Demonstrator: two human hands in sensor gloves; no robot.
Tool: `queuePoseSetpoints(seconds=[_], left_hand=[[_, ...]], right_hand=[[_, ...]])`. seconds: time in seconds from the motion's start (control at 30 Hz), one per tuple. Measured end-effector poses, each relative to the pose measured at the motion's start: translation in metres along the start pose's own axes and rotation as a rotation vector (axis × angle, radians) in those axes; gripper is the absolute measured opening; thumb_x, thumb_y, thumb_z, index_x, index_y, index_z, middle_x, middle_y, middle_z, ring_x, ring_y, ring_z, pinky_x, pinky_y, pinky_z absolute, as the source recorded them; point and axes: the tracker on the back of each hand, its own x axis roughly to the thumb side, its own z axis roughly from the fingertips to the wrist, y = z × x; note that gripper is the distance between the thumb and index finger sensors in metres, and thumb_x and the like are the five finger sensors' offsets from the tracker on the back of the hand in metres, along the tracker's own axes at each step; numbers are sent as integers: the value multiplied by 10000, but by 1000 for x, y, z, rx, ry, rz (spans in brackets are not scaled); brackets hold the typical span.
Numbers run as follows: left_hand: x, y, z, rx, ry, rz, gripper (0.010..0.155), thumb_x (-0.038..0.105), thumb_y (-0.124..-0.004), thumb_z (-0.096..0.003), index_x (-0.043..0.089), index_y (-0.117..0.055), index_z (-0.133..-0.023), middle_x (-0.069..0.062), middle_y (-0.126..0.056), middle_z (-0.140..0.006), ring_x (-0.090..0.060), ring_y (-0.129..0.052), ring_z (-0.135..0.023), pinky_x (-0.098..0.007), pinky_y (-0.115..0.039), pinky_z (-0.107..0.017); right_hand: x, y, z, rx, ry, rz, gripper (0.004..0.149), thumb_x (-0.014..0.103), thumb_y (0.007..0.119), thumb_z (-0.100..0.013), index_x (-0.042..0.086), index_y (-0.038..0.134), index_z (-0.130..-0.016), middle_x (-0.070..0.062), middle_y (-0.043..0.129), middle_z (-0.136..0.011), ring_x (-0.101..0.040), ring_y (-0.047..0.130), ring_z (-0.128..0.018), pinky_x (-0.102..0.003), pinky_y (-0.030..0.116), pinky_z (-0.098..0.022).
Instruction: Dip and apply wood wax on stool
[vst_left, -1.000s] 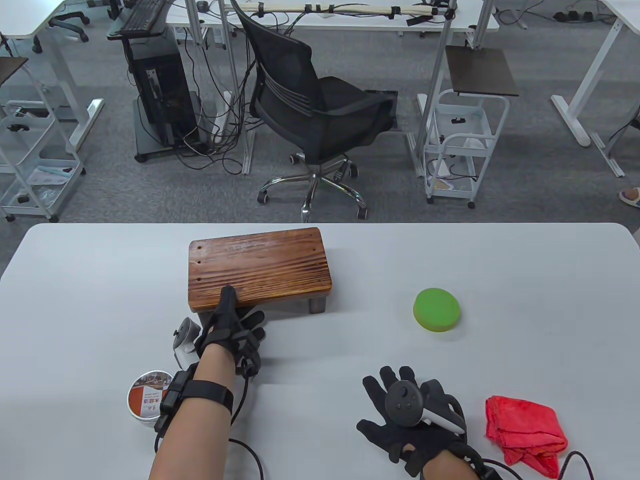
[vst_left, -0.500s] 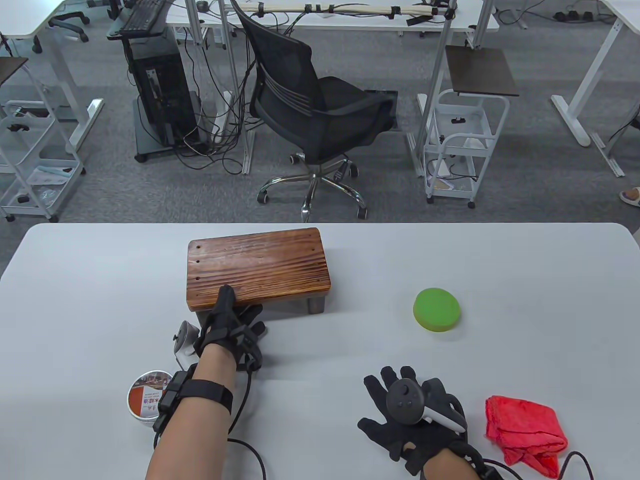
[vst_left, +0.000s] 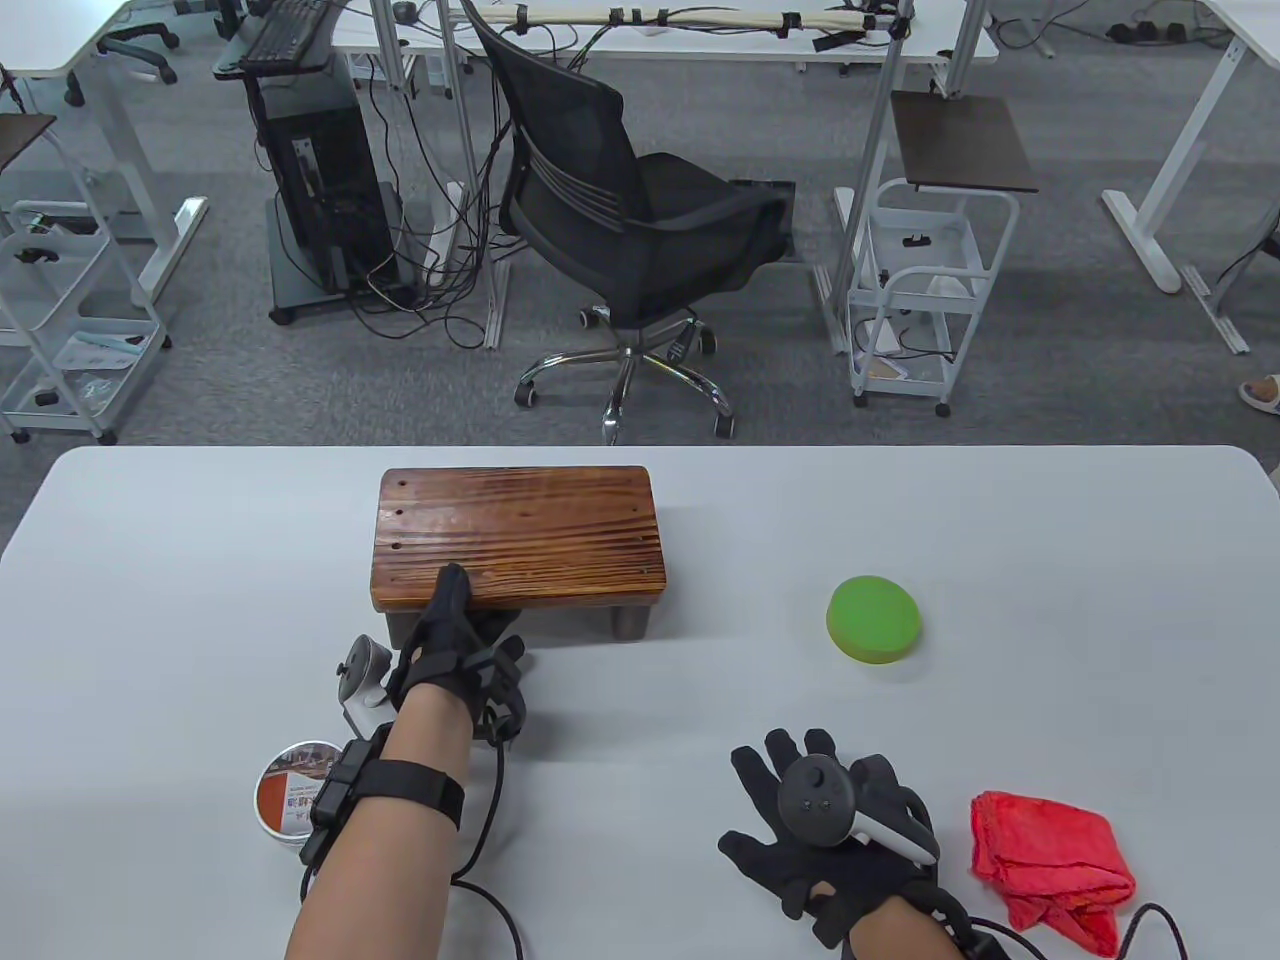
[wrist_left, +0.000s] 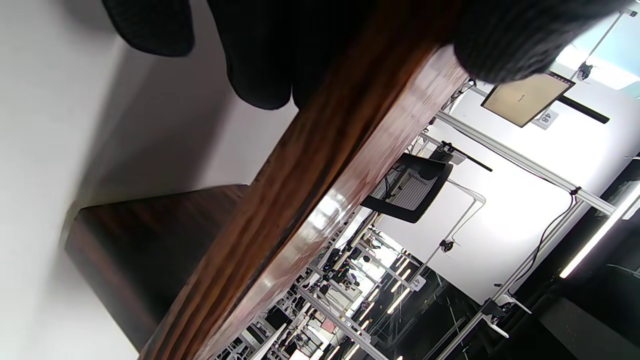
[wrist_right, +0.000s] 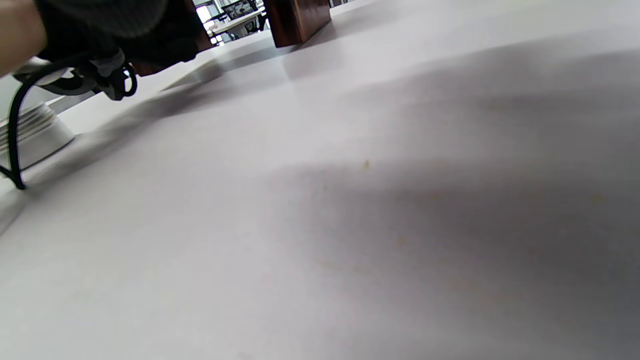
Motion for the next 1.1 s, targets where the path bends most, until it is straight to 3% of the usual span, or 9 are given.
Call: queuePoseSetpoints(seconds=[0.63,1.1], left_hand=[[-10,-27,31,-54,6,4,732,690,-768,-519,264,-614,-1095,20,-799,-1023,-268,-778,-1042,-626,-626,-743],[-56,-61,53,-121,50,-13,732,684,-775,-516,258,-622,-1091,15,-805,-1016,-273,-790,-1029,-616,-632,-745]], right_hand=[[-1,-4,5,-45,-26,-7,884,740,594,-528,269,244,-1189,-152,160,-1204,-535,131,-1069,-828,279,-615],[10,-9,18,-99,-95,15,881,738,597,-526,264,264,-1189,-150,184,-1207,-535,146,-1071,-827,290,-616]])
